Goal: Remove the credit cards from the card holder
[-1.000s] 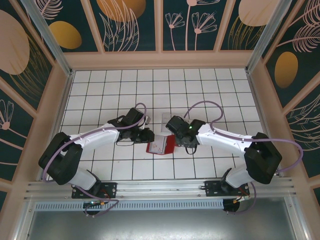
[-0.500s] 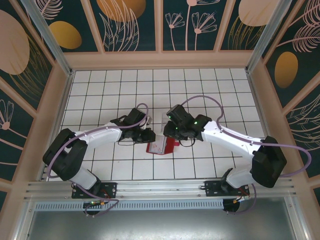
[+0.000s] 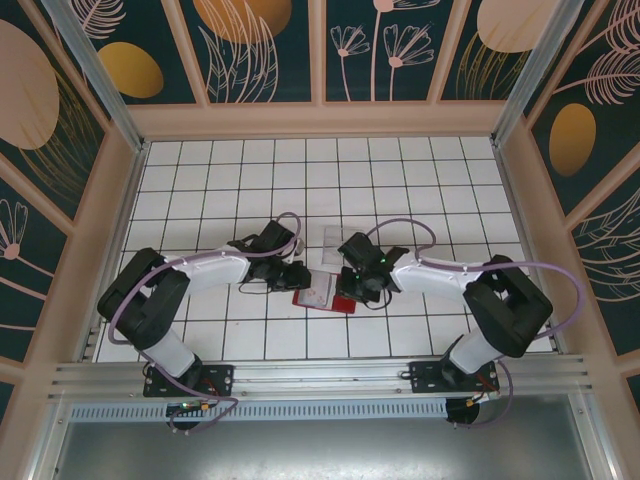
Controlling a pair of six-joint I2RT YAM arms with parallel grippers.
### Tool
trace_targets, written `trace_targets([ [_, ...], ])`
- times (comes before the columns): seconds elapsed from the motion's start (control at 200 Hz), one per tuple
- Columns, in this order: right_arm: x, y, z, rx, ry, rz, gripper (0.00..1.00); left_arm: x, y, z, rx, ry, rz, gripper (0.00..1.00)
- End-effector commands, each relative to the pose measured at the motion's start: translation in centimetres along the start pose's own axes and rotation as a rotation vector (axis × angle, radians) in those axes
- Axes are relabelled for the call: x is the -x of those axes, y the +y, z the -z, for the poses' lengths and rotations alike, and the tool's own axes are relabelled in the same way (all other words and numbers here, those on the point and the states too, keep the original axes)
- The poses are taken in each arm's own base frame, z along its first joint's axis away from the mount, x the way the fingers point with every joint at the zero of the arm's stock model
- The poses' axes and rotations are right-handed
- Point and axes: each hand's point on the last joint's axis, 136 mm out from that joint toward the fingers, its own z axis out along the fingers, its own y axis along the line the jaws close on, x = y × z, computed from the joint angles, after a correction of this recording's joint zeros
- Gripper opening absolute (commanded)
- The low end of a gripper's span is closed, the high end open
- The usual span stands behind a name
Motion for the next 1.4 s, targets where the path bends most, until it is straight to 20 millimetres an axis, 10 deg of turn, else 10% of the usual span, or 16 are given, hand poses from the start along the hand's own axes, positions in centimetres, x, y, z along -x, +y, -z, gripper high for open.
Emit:
trace_targets([
  [0.0,0.3,-1.6,-1.2,-0.05,-0.018,-0.027,0.25,-0.9,0.9,-0.7,0.019,0.024,0.008,0.21],
  [0.365,3.7,0.6,3.7,-0.005,-0.138,-0.009,0.24,0.1,0.1,0.4,0.027,-0.012,-0.009,0.22],
  [0.706,11.2,-2.9,8.1,-0.15,-0.302,-0.002,0.25,0.5,-0.4,1.4,0.026,-0.037,-0.019,0.23],
  [1.391,13.6,-0.8,4.2,-0.108,-0.204,0.152,0.21,0.5,-0.6,2.6,0.025,-0.073,-0.02,0.23],
])
